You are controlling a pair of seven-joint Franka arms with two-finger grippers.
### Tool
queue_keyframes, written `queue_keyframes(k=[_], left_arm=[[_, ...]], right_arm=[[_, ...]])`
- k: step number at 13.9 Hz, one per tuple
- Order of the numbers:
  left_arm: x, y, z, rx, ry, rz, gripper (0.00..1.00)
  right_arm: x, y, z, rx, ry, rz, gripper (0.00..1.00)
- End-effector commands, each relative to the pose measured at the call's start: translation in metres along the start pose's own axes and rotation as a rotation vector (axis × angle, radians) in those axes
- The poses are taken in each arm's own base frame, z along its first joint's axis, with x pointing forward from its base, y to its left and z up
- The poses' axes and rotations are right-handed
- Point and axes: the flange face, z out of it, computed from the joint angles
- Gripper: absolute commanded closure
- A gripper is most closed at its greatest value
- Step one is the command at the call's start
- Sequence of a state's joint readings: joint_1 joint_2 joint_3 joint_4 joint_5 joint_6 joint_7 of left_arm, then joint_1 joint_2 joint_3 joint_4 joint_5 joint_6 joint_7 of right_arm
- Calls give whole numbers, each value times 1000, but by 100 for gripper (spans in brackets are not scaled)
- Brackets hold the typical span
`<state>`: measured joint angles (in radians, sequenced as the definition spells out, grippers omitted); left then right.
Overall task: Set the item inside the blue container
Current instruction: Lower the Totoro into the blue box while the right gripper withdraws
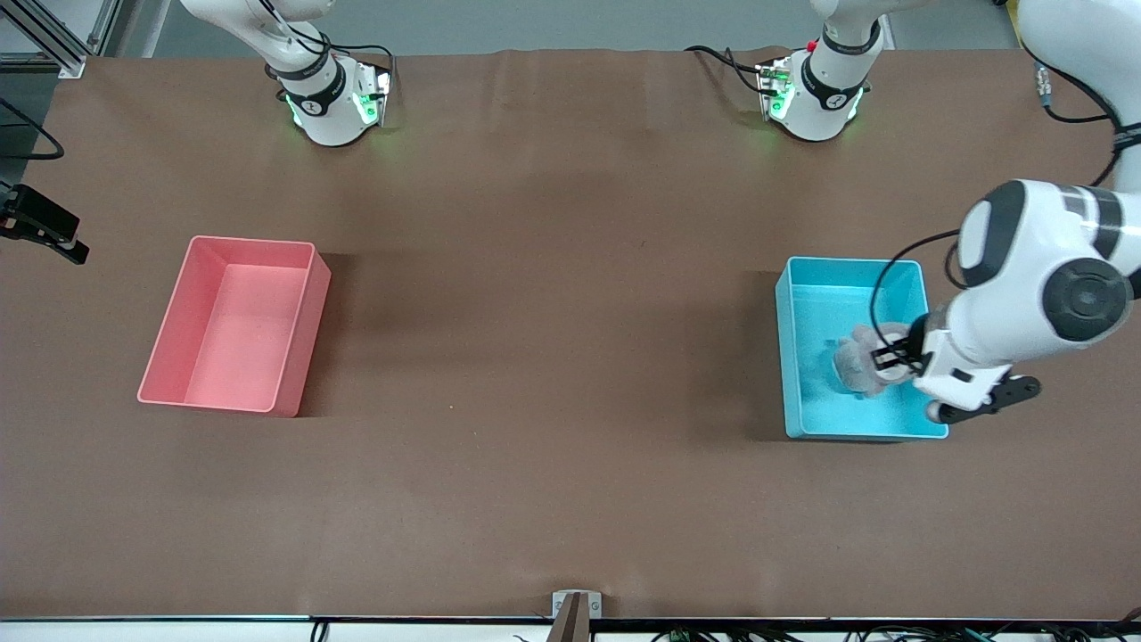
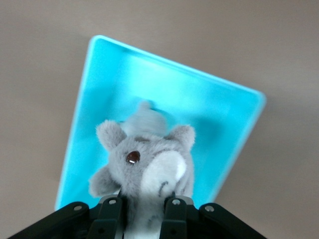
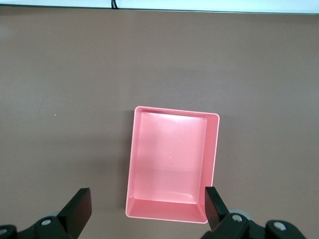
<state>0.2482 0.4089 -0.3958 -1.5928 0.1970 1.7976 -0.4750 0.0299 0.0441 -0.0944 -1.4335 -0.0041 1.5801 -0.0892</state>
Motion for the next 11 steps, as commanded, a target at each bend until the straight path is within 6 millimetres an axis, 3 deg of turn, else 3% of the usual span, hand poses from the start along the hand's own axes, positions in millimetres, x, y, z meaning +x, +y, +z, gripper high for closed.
queue_keyframes(k=[1, 2, 3, 4, 8, 11], left_arm=[[-1, -25, 26, 9, -62, 34, 81], [-1, -33, 39, 13, -88, 48, 61], [-1, -38, 47, 15, -102, 46, 26], [2, -46, 48, 12, -105, 38, 1], [2, -42, 36, 11, -80, 39, 0], [11, -35, -1, -16, -9, 42, 0]], right_arm=[[2, -1, -3, -3, -3, -1, 0], [2, -1, -3, -2, -3, -1, 0], [2, -1, -3, -2, -3, -1, 0], [2, -1, -3, -3, -3, -1, 0], [2, -2, -3, -3, -2, -3, 0], [2, -2, -3, -3, -2, -1, 0]])
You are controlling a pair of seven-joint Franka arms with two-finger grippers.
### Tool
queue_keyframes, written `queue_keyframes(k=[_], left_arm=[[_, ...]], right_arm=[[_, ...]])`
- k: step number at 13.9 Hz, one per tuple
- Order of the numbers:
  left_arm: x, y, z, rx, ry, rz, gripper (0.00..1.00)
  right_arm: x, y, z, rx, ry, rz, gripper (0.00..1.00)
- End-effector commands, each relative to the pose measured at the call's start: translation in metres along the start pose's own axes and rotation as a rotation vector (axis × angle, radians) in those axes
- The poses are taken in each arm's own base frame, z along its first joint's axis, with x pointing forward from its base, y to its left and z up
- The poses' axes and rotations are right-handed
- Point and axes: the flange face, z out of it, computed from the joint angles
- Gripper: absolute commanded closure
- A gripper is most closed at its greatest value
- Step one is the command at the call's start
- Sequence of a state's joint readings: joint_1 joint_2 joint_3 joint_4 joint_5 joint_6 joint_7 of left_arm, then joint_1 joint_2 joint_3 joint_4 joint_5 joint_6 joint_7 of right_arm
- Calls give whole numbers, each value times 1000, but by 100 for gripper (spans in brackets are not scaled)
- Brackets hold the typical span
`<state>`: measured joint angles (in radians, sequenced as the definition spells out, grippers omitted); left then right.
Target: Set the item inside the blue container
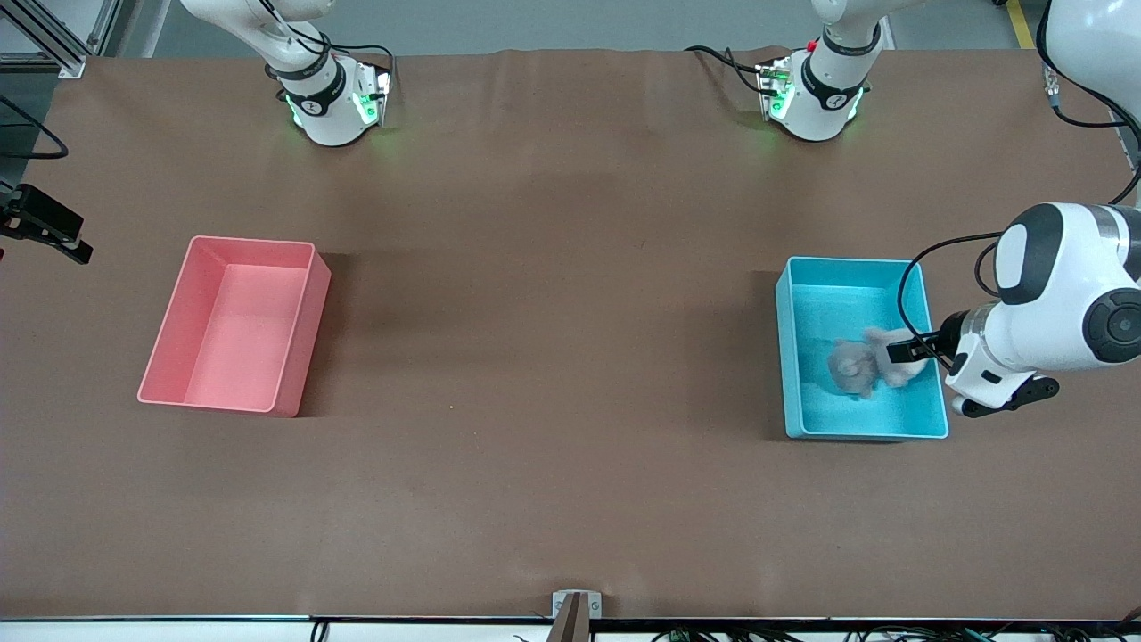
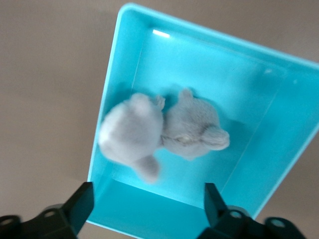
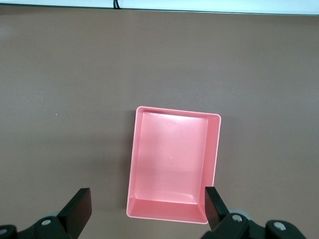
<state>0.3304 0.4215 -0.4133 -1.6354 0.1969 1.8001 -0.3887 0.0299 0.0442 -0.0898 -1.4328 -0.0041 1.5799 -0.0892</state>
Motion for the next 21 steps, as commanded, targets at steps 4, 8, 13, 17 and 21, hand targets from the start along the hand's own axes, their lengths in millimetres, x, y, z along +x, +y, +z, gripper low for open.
queue_keyframes(k=[4, 8, 13, 17, 21], left_arm=[[9, -9, -105, -29, 174, 136, 0], [3, -33, -154, -29, 234, 159, 0], [-60, -40, -238, 10, 319, 215, 0], [-122, -2, -282, -18, 345, 280, 0], [-155, 3, -266, -33, 231, 282, 0]], right_arm=[[2, 0, -3, -4, -2, 3, 0], [2, 0, -3, -4, 1, 3, 0], [2, 0, -3, -4, 1, 3, 0], [2, 0, -2, -4, -2, 3, 0], [2, 0, -3, -4, 1, 3, 0]])
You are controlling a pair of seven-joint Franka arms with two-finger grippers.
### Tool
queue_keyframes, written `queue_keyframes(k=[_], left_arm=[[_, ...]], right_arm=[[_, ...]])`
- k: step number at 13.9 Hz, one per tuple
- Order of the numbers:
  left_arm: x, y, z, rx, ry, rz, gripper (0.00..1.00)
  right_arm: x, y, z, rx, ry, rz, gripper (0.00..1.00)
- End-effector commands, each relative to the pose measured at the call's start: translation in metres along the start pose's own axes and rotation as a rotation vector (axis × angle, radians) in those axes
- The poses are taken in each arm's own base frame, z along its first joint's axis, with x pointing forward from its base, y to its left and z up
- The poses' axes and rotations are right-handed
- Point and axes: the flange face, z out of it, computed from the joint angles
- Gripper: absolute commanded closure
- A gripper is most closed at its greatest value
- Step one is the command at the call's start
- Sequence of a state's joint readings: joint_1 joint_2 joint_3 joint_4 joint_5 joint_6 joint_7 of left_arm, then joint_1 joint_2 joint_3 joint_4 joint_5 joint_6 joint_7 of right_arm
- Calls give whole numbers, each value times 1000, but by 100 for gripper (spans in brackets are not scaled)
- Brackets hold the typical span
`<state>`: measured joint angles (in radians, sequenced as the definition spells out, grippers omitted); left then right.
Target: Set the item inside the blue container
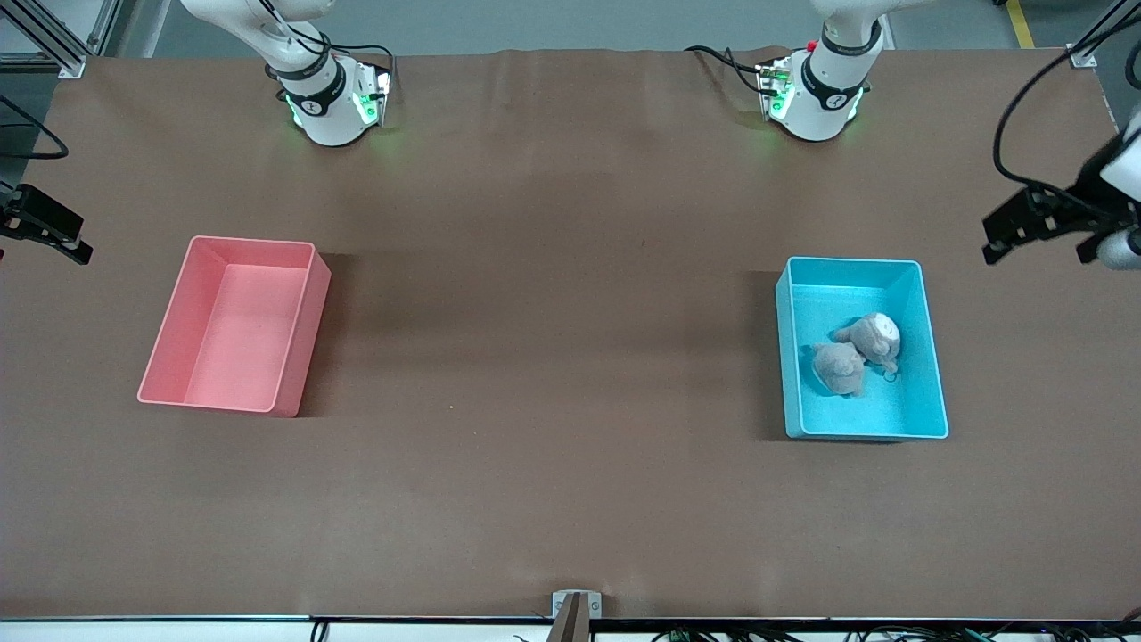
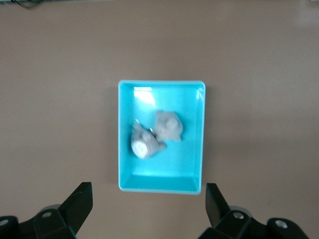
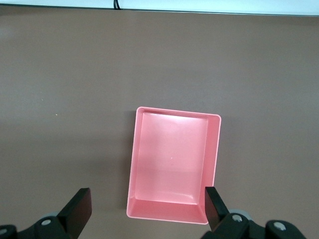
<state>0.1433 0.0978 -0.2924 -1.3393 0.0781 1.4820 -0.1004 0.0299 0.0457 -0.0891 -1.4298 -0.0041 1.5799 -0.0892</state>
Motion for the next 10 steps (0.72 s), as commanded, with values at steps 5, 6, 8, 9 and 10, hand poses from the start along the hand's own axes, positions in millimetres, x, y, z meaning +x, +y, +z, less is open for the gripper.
queue_keyframes(k=[5, 6, 8, 9, 10], left_arm=[[-42, -13, 5, 0, -30, -36, 0], [-42, -12, 6, 0, -31, -36, 0], [-51, -14, 10, 0, -34, -43, 0], [-54, -16, 10, 0, -24, -49, 0], [-56, -18, 10, -3, -22, -52, 0]], right_arm=[[2, 2, -2, -4, 0, 4, 0], [2, 2, -2, -4, 0, 4, 0], [2, 1, -2, -4, -2, 2, 0], [2, 1, -2, -4, -2, 2, 0], [1, 1, -3, -4, 0, 2, 0]])
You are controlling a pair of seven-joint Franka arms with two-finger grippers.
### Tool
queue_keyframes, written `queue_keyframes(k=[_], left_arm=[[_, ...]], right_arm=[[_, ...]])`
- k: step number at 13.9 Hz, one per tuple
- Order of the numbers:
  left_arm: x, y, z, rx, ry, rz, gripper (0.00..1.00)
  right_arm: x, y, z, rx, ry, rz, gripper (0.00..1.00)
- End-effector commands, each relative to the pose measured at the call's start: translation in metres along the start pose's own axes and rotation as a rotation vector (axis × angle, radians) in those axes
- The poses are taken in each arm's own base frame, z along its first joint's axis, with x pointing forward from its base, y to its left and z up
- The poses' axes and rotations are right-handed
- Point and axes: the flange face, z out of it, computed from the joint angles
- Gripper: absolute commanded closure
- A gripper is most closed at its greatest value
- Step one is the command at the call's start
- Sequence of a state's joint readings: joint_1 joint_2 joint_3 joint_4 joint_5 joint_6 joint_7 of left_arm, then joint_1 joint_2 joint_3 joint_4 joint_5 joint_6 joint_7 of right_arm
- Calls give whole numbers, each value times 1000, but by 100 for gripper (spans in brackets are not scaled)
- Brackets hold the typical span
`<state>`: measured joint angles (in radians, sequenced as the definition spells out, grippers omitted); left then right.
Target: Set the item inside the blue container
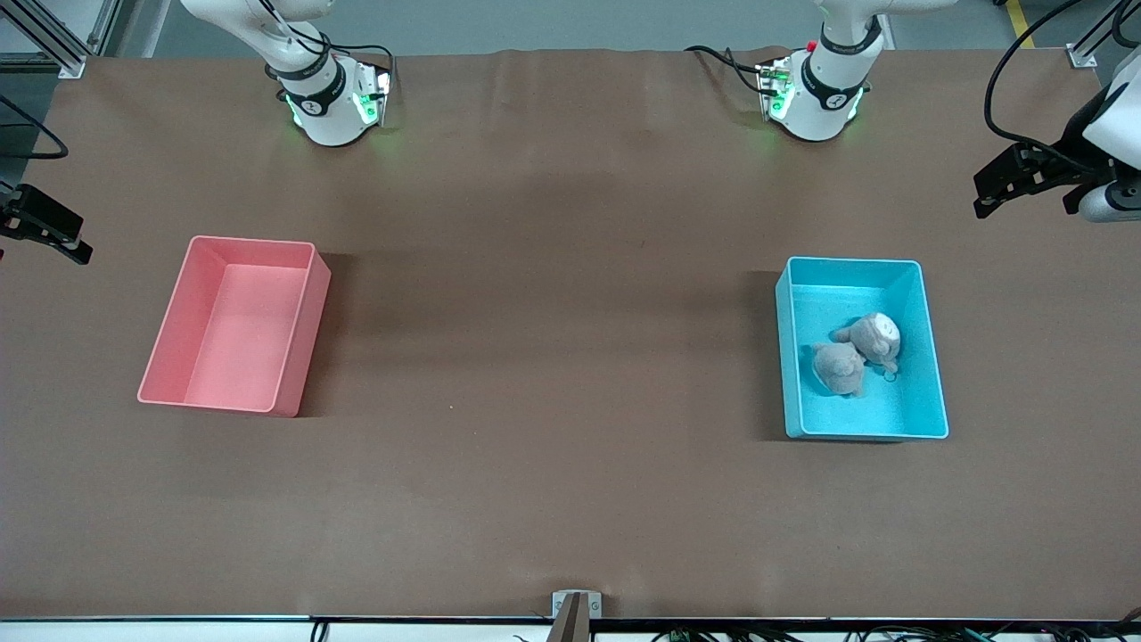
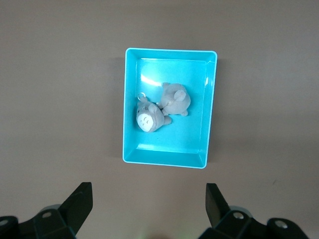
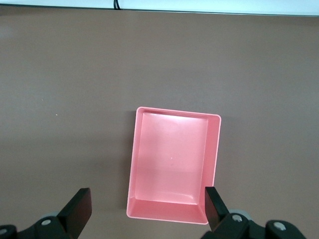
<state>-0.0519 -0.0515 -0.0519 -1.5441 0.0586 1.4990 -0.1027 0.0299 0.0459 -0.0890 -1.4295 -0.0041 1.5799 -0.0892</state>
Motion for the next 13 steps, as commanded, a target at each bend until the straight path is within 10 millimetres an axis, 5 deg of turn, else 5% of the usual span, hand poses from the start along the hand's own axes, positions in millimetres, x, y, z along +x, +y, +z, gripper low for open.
queue_keyframes(k=[1, 4, 13], left_arm=[[-17, -3, -1, -27, 18, -12, 0], [-33, 3, 6, -36, 15, -49, 0], [-35, 16, 7, -47, -12, -14, 0]], right_arm=[[1, 2, -3, -4, 1, 4, 0], [2, 2, -2, -4, -1, 4, 0], [2, 3, -3, -4, 2, 5, 0]])
